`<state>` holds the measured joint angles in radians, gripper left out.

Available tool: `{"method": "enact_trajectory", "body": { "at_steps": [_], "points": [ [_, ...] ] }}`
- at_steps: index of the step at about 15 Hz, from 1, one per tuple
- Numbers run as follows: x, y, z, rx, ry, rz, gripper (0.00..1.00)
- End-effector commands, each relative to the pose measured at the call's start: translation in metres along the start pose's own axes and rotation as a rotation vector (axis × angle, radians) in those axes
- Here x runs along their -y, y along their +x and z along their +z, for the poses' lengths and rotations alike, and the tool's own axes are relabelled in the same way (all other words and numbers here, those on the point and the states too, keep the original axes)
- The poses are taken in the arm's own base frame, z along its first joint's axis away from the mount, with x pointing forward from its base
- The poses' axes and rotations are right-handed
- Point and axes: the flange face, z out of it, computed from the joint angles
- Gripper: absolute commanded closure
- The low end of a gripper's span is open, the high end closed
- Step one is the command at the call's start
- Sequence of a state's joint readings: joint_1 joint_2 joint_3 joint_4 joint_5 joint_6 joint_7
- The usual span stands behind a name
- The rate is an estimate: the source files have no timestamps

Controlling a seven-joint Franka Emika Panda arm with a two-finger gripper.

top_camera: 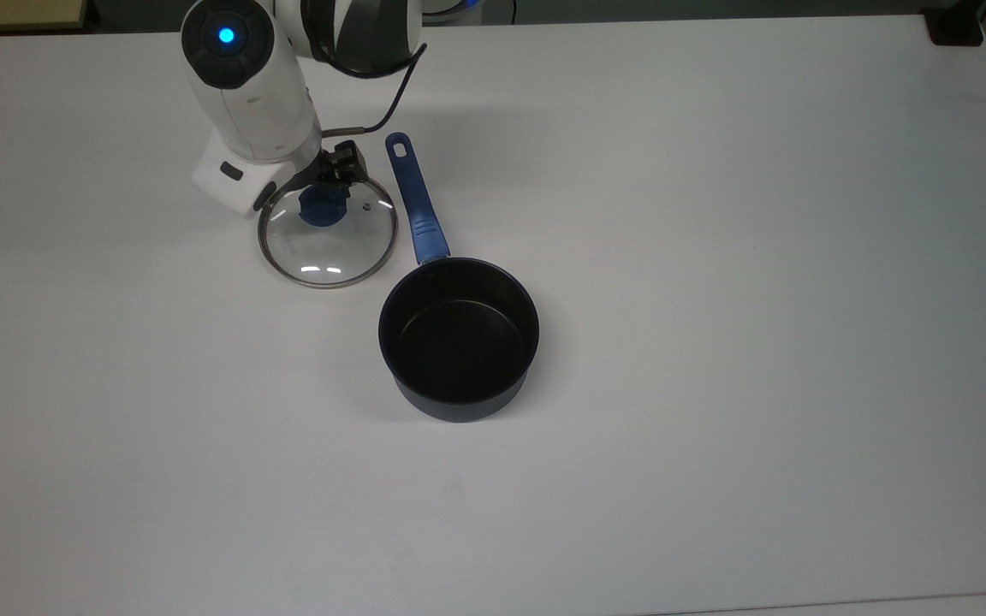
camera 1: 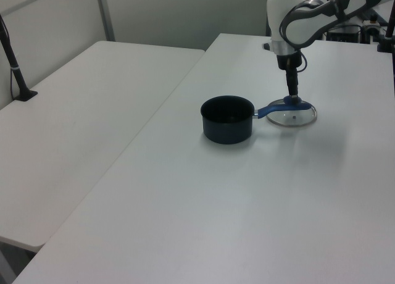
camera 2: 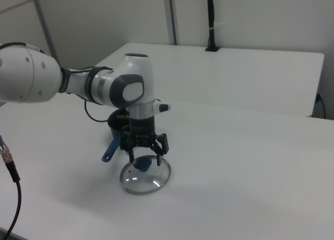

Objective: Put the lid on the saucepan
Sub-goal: 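Close the gripper on the blue knob of the glass lid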

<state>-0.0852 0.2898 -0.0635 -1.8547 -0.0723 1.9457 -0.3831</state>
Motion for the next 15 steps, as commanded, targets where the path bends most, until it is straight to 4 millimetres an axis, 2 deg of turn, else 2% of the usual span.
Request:
{"method": "enact_trajectory", "body": {
  "at_steps": [1, 2, 3, 4, 5, 12, 15],
  "points": [
    [0.013, 0.001, -0.001, -0.019, 0.041, -0.02, 0.0],
    [0.013, 0.002, -0.001, -0.027, 0.037, -0.02, 0.0],
    [0.014, 0.004, 0.001, -0.033, 0.034, -0.021, 0.07],
    [0.015, 0.004, 0.003, -0.03, 0.035, -0.023, 0.08],
    [0.015, 0.004, 0.004, -0.029, 0.035, -0.024, 0.13],
    [0.013, 0.007, 0.014, -0.02, 0.039, -0.016, 0.22],
    [0.011, 0.01, 0.015, -0.043, 0.03, 0.021, 0.22]
  ]
}}
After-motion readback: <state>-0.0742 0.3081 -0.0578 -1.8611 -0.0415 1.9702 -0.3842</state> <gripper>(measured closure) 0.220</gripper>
